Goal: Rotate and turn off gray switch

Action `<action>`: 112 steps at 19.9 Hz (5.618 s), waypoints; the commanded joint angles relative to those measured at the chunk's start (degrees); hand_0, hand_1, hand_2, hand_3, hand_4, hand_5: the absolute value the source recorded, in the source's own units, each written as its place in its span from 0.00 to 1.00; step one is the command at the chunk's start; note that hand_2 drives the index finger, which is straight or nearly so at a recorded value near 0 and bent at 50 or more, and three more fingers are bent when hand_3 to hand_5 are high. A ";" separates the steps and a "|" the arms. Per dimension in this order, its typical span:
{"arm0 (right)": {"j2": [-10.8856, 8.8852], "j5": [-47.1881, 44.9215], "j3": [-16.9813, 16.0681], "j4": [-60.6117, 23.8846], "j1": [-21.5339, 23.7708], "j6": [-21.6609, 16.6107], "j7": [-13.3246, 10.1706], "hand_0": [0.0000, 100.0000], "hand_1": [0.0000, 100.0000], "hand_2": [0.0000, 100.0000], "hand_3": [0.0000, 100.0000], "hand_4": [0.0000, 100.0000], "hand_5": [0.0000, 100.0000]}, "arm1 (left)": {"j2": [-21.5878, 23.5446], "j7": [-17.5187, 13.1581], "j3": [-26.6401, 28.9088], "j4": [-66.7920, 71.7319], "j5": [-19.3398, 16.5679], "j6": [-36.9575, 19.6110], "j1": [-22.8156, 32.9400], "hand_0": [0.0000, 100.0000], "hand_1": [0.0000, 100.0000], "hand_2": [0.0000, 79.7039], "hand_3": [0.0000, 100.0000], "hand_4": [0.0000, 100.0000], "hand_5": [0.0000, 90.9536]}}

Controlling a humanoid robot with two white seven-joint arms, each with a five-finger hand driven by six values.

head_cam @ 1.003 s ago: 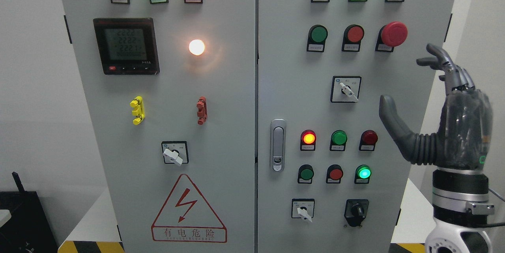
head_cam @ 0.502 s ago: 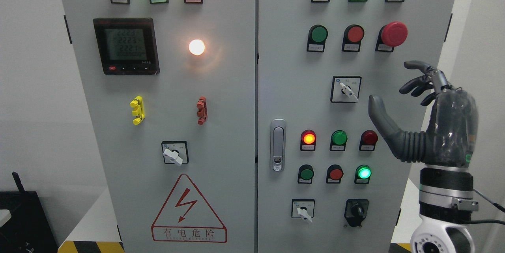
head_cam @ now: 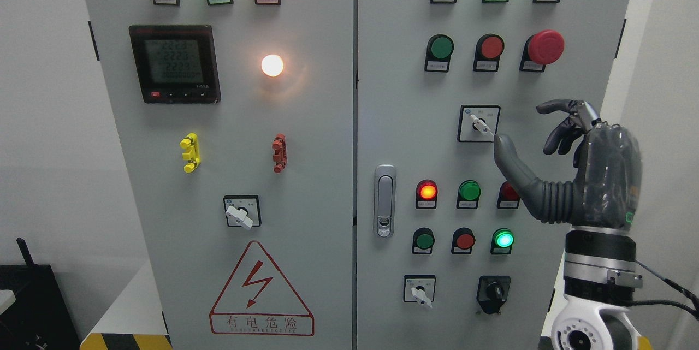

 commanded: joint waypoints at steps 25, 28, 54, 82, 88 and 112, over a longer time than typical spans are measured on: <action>0.52 0.06 4.23 6.19 -1.34 7.55 -3.24 0.07 0.43 0.54 0.89 0.93 1.00 | 0.00 -0.23 0.44 -1.49 1.06 0.09 -0.53 0.12 0.39 0.00 0.00 0.00 0.00; 0.52 0.06 4.23 6.89 -2.13 7.82 -3.32 0.08 0.43 0.54 0.89 0.92 1.00 | 0.00 -0.23 0.44 -1.49 1.06 0.18 -0.53 0.12 0.39 0.00 0.00 0.00 0.00; 0.44 0.15 4.58 8.83 -4.07 9.40 -3.15 0.12 0.44 0.57 0.89 0.92 1.00 | 0.00 -0.23 0.44 -1.49 1.14 0.09 -0.53 0.12 0.39 0.00 0.00 0.00 0.00; 0.44 0.67 4.76 9.35 -5.13 10.01 -2.80 0.17 0.46 0.61 0.91 0.93 1.00 | 0.00 -0.23 0.44 -1.49 1.14 0.18 -0.53 0.12 0.39 0.00 0.00 0.00 0.00; 0.44 0.67 4.76 9.44 -5.30 10.01 -2.80 0.19 0.46 0.62 0.92 0.93 1.00 | 0.00 -0.23 0.44 -1.49 1.14 0.18 -0.53 0.12 0.39 0.00 0.00 0.00 0.00; 0.35 0.76 5.90 10.23 -5.83 10.10 -2.71 0.20 0.47 0.64 0.94 0.93 1.00 | 0.00 -0.23 0.44 -1.49 1.14 0.09 -0.53 0.12 0.39 0.00 0.00 0.00 0.00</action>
